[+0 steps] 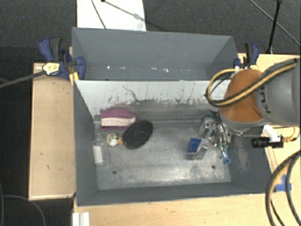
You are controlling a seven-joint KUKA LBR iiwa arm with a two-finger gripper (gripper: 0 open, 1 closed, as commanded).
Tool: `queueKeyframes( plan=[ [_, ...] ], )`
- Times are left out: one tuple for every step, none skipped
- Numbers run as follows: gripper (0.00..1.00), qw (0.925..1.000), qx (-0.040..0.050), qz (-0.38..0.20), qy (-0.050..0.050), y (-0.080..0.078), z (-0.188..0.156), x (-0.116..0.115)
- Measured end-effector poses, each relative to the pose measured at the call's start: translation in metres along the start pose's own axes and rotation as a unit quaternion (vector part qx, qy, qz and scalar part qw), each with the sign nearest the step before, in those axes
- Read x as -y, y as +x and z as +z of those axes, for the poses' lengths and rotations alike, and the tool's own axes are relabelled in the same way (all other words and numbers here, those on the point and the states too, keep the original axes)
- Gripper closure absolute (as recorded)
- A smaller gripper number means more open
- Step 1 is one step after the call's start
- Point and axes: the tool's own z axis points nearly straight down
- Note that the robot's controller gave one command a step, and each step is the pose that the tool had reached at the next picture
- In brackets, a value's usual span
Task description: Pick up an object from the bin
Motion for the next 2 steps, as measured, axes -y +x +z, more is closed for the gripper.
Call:
queueKeyframes(
  plan=[
    [0.00,1.0000,-0.0003,-0.003,-0.001,0.0071,-0.0018,-0.0182],
    [1.00,1.0000,0.0001,-0.004,0.000,0.0065,-0.0023,-0.0173]
  ],
)
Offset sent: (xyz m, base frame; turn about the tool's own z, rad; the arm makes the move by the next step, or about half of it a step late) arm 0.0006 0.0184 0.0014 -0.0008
